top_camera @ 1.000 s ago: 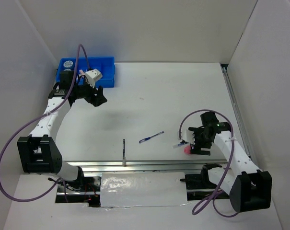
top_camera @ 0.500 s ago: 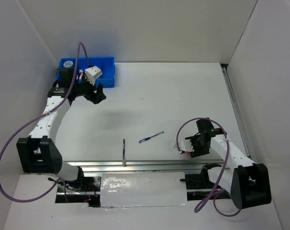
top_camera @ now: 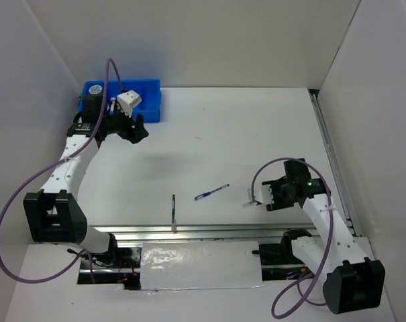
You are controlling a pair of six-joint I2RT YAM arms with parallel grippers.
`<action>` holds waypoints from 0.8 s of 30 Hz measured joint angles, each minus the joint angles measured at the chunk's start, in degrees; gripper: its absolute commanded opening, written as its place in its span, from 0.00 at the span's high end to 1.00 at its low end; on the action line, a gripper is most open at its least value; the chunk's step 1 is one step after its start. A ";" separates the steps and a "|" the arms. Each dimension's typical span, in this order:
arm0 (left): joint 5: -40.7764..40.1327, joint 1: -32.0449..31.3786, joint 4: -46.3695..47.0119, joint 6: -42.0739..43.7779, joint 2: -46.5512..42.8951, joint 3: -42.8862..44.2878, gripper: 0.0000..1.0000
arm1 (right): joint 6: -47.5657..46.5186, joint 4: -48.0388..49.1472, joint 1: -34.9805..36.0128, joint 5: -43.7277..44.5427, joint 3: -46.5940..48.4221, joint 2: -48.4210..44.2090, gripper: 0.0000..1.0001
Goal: Sort the stationery into containers
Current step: Pick up the stationery from the corner of the board, then place the stationery at the center of the board.
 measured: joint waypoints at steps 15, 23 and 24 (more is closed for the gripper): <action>-16.39 7.06 5.88 -26.21 -1.73 0.04 0.15 | 75.03 18.27 10.32 -20.83 46.18 42.91 1.00; -23.69 6.97 3.91 -28.85 -6.10 -4.24 0.15 | 110.03 23.74 18.73 -11.04 51.21 61.02 1.00; -24.02 6.93 3.76 -28.89 -6.38 -5.16 0.15 | 113.09 23.54 19.56 -8.50 53.29 62.86 1.00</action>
